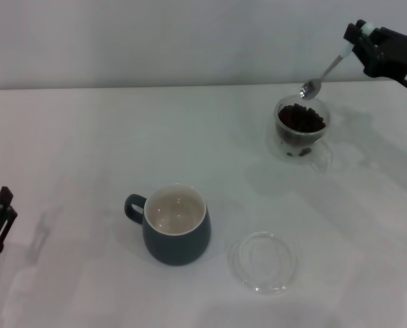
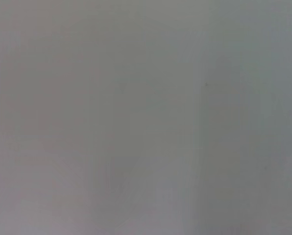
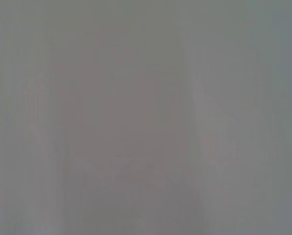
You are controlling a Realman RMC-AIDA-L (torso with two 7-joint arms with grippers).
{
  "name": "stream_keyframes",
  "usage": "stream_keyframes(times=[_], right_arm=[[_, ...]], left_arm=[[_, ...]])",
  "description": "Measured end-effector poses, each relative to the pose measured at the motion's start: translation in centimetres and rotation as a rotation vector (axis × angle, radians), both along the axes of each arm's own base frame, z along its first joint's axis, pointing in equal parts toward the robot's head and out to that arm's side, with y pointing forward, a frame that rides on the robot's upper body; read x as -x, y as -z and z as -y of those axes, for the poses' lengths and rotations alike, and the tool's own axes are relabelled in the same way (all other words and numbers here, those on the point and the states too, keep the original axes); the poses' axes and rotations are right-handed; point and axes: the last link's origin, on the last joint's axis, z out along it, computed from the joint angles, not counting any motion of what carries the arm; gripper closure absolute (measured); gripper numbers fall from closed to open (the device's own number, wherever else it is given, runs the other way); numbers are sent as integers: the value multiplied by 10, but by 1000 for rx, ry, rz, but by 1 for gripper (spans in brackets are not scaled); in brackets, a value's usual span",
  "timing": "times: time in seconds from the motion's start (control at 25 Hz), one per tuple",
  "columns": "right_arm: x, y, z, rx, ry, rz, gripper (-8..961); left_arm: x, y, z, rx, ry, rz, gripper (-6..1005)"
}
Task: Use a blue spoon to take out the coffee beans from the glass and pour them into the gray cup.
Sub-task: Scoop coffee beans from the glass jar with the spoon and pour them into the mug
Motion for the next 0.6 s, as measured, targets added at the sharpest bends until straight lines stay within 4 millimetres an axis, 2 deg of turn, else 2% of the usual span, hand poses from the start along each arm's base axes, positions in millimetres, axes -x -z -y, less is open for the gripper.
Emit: stream_keyframes(times=[0.6], right_arm=[[-11,17,2,35,40,119,805]], left_arm=[[-4,0,-7,-1,16,-5,197]])
